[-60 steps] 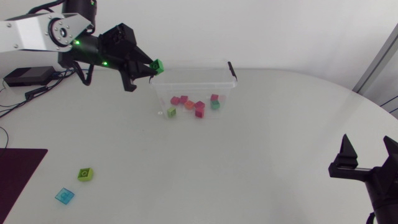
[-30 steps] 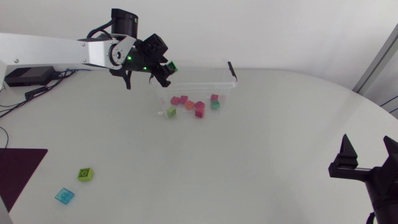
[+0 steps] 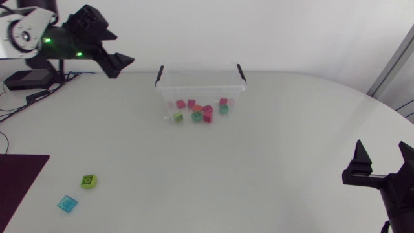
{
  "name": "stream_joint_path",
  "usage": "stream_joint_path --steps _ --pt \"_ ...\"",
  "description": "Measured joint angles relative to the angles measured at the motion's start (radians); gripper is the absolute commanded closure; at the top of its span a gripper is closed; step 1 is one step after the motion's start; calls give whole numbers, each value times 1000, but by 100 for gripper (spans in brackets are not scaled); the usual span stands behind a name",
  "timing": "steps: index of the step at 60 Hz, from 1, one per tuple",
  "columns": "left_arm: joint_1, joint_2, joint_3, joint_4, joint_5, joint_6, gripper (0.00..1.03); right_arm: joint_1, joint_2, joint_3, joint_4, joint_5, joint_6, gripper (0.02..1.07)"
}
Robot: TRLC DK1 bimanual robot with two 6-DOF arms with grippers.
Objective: Pick up the duplo bricks and place them in the container
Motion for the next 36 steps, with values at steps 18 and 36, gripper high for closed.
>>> stream_joint_path --steps 18,36 --pt "171 -200 -408 -183 19 356 5 0 0 0 0 0 0 7" --pt "323 -186 -521 -371 37 694 6 0 0 0 0 0 0 7"
